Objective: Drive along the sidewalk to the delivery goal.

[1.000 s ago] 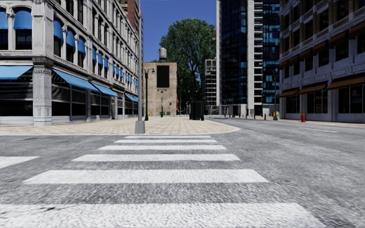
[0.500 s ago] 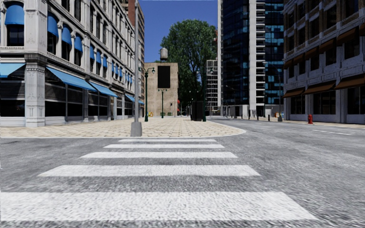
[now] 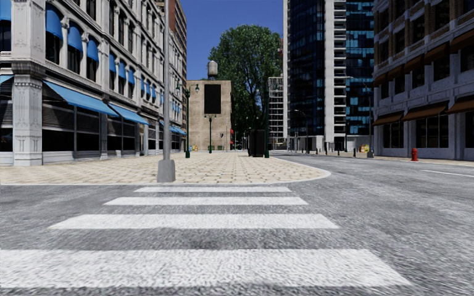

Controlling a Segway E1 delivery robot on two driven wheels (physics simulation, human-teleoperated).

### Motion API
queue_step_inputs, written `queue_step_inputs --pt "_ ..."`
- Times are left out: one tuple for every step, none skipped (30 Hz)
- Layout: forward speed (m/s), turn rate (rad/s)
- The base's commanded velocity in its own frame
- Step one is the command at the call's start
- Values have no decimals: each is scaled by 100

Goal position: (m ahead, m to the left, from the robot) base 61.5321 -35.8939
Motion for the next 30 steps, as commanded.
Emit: queue_step_inputs --pt "200 0" --pt "200 0" --pt "200 0" --pt "200 0" --pt "200 0" --pt "200 0" --pt "200 0" --pt "200 0" --pt "200 0" --pt "200 0" --pt "200 0" --pt "200 0" --pt "200 0" --pt "200 0" --pt "200 0" --pt "200 0" --pt "200 0" --pt "200 0" --pt "200 0" --pt "200 0" --pt "200 0" --pt "200 0" --pt "200 0" --pt "200 0" --pt "200 0" --pt "200 0" --pt "200 0" --pt "200 0" --pt "200 0" --pt "200 0"
